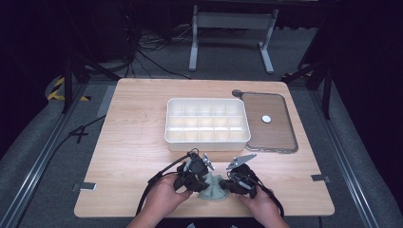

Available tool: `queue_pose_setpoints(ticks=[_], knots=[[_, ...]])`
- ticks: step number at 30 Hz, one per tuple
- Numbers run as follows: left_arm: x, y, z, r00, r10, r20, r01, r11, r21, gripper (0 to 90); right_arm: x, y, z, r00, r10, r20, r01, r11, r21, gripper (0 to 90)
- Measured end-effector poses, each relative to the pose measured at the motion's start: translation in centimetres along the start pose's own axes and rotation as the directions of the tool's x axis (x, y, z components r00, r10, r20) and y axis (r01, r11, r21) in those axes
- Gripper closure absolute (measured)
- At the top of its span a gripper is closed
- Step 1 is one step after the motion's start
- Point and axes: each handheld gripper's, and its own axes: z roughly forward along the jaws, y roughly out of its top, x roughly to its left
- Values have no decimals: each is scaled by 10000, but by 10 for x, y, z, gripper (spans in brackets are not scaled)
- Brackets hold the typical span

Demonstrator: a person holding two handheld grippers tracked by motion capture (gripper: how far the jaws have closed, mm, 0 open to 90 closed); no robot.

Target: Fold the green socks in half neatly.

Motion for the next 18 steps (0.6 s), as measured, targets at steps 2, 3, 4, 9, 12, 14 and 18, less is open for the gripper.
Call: queue_pose_setpoints(ticks=[2,3,4,9,12,14,18], knots=[[-1,2,3,10000,57,14,-57,9999,121,784,0,0,0,10000,12,-21,-12,10000,-41,886],[-1,2,4,10000,50,48,-51,10000,65,781,0,0,0,10000,9,-29,-9,10000,-40,886],[-1,2,5,9999,72,130,-72,10000,21,775,0,-1,0,10000,-3,-25,3,10000,-60,886],[1,-1,-1,9966,48,825,5,9979,-644,597,0,-1,0,10000,1,-34,-1,10000,-44,885],[4,-6,-14,9968,-61,794,167,9908,-1346,596,0,-1,0,10000,-12,-50,12,10000,-43,885],[10,-14,-29,9949,-350,943,533,9786,-1985,603,-1,0,0,10000,-31,-59,31,10000,-34,885],[18,-21,-29,9909,-844,1051,1001,9829,-1543,588,-2,0,0,9999,-15,-115,15,10000,9,885]])
